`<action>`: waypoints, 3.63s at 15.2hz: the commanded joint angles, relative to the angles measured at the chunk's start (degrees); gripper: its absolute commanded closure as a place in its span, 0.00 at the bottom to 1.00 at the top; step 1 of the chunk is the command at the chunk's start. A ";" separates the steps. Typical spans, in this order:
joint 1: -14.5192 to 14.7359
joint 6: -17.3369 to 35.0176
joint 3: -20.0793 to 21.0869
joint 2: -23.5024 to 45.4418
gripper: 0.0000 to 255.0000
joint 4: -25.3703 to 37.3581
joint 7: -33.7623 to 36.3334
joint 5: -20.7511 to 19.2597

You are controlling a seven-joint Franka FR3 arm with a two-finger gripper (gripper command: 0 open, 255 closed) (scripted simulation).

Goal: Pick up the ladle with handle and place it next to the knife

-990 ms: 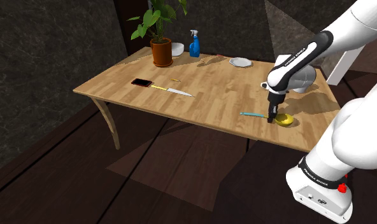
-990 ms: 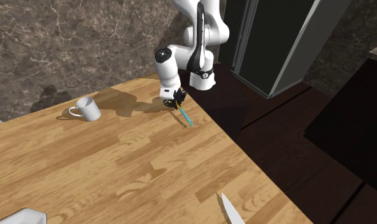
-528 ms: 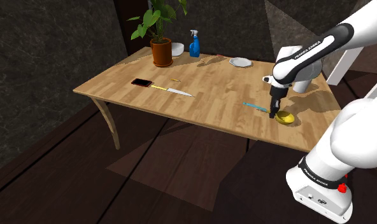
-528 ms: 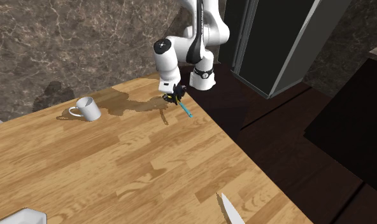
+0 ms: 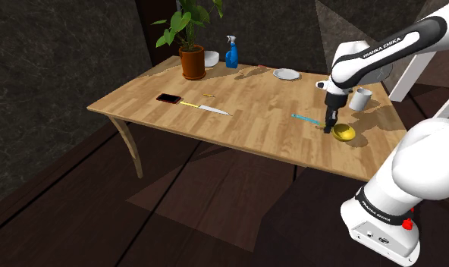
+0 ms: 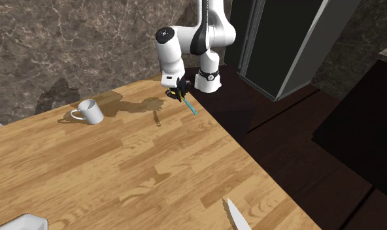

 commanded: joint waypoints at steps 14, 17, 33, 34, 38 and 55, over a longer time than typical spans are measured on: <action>7.79 -5.24 7.07 2.67 1.00 7.65 7.42 8.30; 11.15 -4.51 8.70 6.94 1.00 10.98 9.26 12.09; 21.08 -7.90 16.35 32.54 1.00 38.39 16.05 28.16; 21.30 -8.51 16.78 34.24 1.00 40.64 16.50 28.83; 21.84 -11.42 18.42 41.24 1.00 50.41 18.50 31.12; 21.08 -4.28 20.56 50.87 1.00 52.36 16.75 35.04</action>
